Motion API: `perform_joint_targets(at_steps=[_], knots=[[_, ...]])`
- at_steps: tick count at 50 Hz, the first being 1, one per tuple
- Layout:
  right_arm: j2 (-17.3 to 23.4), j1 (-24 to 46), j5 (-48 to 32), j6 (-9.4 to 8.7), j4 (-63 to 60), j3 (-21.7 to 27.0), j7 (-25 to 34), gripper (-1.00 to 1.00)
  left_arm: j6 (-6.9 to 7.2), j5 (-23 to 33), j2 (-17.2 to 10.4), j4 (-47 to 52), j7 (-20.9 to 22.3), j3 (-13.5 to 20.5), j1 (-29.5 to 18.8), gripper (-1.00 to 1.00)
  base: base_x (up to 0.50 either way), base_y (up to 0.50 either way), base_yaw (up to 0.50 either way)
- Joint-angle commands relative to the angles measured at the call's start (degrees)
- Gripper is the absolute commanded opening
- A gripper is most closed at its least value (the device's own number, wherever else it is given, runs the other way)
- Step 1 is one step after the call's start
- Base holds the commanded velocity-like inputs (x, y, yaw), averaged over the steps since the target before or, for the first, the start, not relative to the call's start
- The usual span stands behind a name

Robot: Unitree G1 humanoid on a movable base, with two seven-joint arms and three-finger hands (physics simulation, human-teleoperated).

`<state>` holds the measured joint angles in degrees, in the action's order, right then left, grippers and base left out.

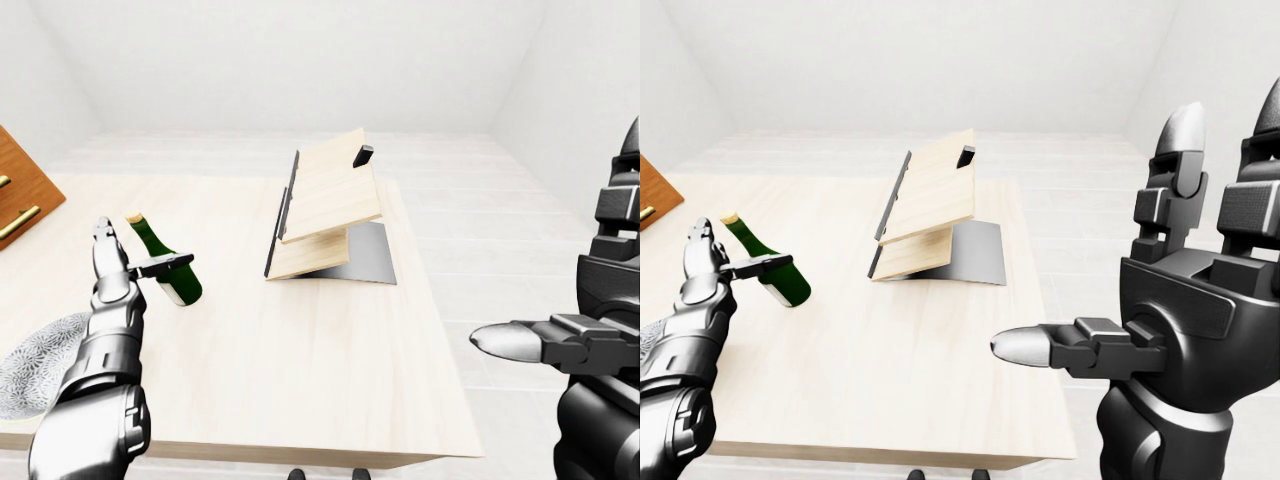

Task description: Put the wine bottle on the wine rack.

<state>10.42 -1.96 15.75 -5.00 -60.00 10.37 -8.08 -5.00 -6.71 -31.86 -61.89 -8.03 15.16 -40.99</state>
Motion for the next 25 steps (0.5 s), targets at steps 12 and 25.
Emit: perform_joint_targets(at_steps=[12,25], knots=[[-1.6,1.4,-2.0,0.0,0.0,0.4,2.1,1.0,0.0,0.7,0.3,-4.8,-1.2,-0.8,-3.3,1.0,0.0,0.0,0.0],[5.6,2.2,7.7,0.0,0.0,-1.4,-8.5,1.0,0.0,0.7,0.6,-5.9,-1.7,-0.9,-3.6,1.0,0.0,0.0,0.0]])
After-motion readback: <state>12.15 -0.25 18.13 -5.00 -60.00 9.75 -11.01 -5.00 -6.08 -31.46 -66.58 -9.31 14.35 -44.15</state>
